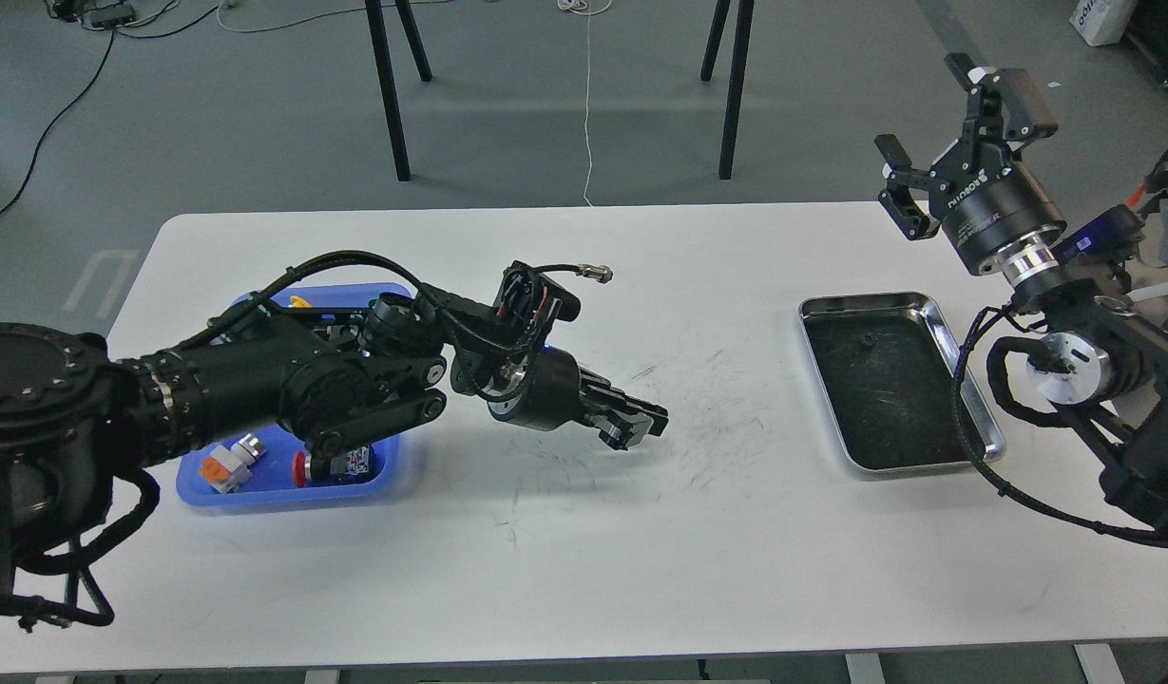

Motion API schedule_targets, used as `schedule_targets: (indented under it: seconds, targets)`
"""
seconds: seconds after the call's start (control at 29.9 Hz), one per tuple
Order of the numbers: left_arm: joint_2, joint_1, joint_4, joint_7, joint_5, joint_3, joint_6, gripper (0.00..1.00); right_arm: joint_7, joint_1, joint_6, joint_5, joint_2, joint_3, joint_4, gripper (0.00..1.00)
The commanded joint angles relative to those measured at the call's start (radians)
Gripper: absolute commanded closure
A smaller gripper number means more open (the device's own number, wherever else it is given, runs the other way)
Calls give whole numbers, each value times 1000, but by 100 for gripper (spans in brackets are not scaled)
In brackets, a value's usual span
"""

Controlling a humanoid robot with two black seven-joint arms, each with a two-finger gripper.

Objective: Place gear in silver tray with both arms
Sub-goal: 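Carry the gear with the left gripper toward the table center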

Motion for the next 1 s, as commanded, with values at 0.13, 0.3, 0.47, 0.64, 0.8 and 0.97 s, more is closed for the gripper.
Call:
schedule_targets:
  seconds: [0.13, 0.3, 0.47, 0.64, 0.8, 0.97]
  targets:
    - [-104, 2, 49, 0, 0, 3, 4, 75, 0, 0, -1, 0, 2, 0, 0, 2]
    - [-126, -3, 94, 0, 0, 9, 1, 75, 0, -2, -1, 0, 2, -1, 0, 2]
    - [-126, -5, 155, 0, 3, 12, 1, 75, 0, -6, -1, 0, 2, 0, 0, 2]
    - [-126, 2, 178, 0, 4, 14, 2, 75, 0, -8, -1, 0, 0, -1, 0, 2]
    - [-126, 18, 183, 0, 6, 14, 2, 74, 0, -8, -1, 0, 0, -3, 1, 2]
    - [-126, 23, 196, 0, 9, 15, 2, 73, 0, -8, -1, 0, 2, -3, 1, 2]
